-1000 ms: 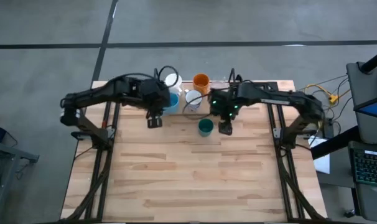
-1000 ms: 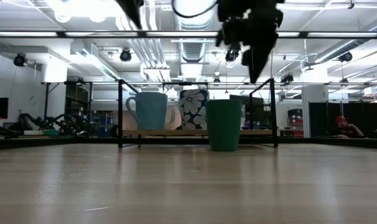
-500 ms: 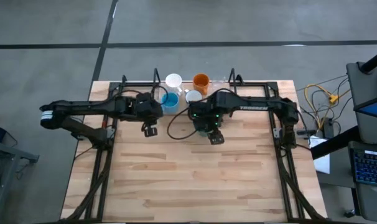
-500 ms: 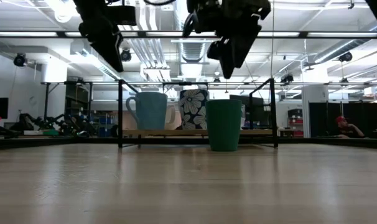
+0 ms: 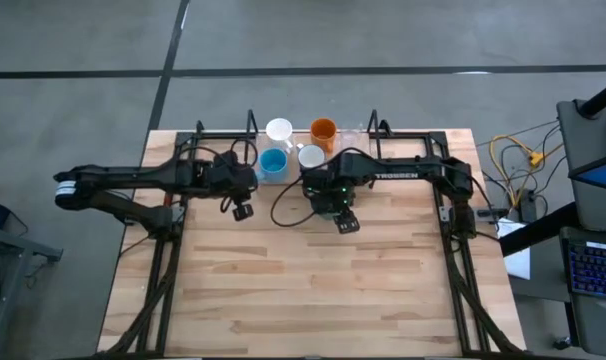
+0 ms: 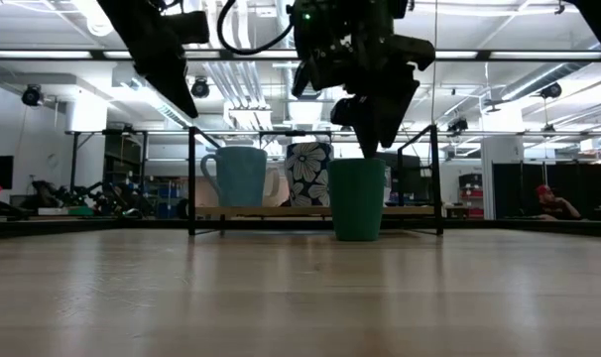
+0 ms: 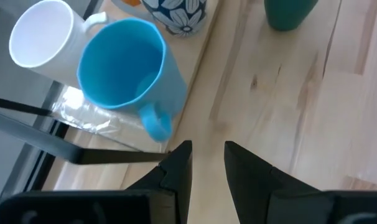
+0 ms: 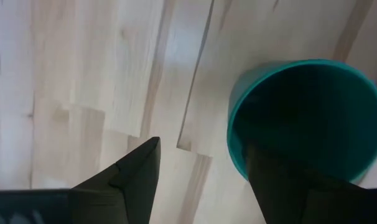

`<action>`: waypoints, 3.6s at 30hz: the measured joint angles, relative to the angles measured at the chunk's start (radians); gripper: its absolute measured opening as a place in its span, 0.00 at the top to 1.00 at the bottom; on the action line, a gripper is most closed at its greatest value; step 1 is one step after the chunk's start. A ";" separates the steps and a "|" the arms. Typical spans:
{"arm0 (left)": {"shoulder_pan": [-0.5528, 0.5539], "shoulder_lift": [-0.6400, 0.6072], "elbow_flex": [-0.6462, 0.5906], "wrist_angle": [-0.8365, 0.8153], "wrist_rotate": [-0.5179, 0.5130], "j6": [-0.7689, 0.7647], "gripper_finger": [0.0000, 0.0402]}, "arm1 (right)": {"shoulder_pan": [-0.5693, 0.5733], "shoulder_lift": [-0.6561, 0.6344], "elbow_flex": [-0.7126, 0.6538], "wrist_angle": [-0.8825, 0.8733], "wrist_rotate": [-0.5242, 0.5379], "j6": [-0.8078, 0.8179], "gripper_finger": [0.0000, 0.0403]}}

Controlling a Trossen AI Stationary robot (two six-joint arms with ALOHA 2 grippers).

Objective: Stack small to large cups/mugs on shelf
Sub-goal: Put the green cup on the shelf

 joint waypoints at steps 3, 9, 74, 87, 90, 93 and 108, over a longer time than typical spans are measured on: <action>0.000 -0.005 -0.027 0.037 0.000 0.000 0.80 | 0.000 -0.007 -0.021 0.032 0.000 -0.011 0.46; 0.000 -0.008 -0.080 0.088 0.000 0.004 0.80 | 0.000 -0.008 -0.049 0.094 -0.001 -0.031 0.46; -0.001 0.068 -0.212 0.132 0.095 0.124 0.80 | -0.353 -0.124 0.177 -0.156 -0.071 0.025 0.98; -0.001 0.109 -0.182 0.135 0.090 0.132 0.80 | -0.421 -0.113 0.048 -0.051 -0.072 -0.036 0.98; 0.000 0.109 -0.182 0.133 0.090 0.132 0.80 | -0.421 -0.113 0.023 -0.031 -0.072 -0.041 0.98; 0.000 0.109 -0.185 0.131 0.090 0.130 0.80 | -0.421 -0.113 0.004 0.006 -0.072 -0.046 0.98; 0.000 0.109 -0.185 0.131 0.090 0.128 0.80 | -0.421 -0.112 -0.045 0.085 0.000 -0.032 0.98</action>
